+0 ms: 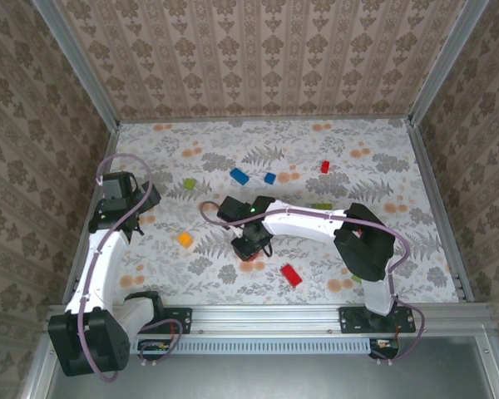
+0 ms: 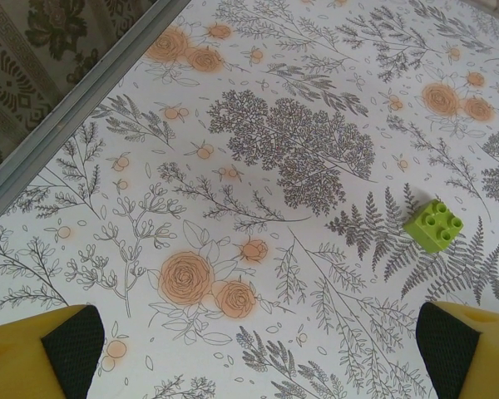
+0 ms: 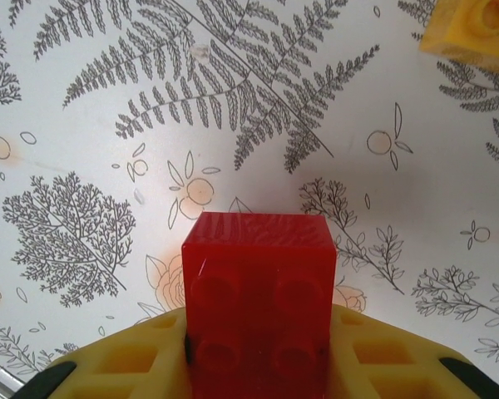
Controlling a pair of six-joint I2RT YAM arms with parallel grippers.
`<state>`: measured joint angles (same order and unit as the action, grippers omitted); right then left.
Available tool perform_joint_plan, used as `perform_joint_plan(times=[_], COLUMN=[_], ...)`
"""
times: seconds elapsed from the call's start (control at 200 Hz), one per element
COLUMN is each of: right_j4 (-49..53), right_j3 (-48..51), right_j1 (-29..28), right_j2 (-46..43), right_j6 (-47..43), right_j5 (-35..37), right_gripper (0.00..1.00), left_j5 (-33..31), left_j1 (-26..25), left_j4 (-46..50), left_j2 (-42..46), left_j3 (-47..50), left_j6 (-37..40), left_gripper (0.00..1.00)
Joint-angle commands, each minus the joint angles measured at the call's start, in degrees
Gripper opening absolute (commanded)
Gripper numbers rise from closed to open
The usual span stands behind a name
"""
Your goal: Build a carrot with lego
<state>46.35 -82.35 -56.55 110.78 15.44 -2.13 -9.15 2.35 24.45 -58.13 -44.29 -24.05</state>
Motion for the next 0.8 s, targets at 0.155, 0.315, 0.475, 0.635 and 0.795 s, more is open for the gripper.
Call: perform_joint_plan(times=[0.155, 0.315, 0.475, 0.635, 0.795], right_j4=[3.24, 4.09, 4.47, 4.98, 4.57], right_j3=[1.66, 2.25, 2.46, 2.05, 1.84], right_j1=[-2.04, -2.88, -3.30, -3.56, -3.56], right_j2=[-2.10, -2.12, -2.07, -1.82, -2.89], right_j6=[0.73, 0.53, 0.47, 0.28, 0.19], right_j5=[-1.23, -0.99, -1.12, -1.14, -1.11], right_gripper=[0.35, 0.36, 0.36, 0.42, 0.50], left_j5=[0.56, 0.45, 0.45, 0.45, 0.54], left_j1=[0.33, 0.37, 0.31, 0.37, 0.33], left_j4=[-0.01, -0.08, -0.06, -0.10, -0.09], left_j2=[0.03, -0.06, -0.12, -0.06, -0.14], left_j3=[-1.42, -1.40, -1.37, -1.41, -1.50], left_j6=[-0.46, -0.45, -0.46, -0.40, -0.47], left_gripper=[1.00, 1.00, 1.00, 1.00, 1.00])
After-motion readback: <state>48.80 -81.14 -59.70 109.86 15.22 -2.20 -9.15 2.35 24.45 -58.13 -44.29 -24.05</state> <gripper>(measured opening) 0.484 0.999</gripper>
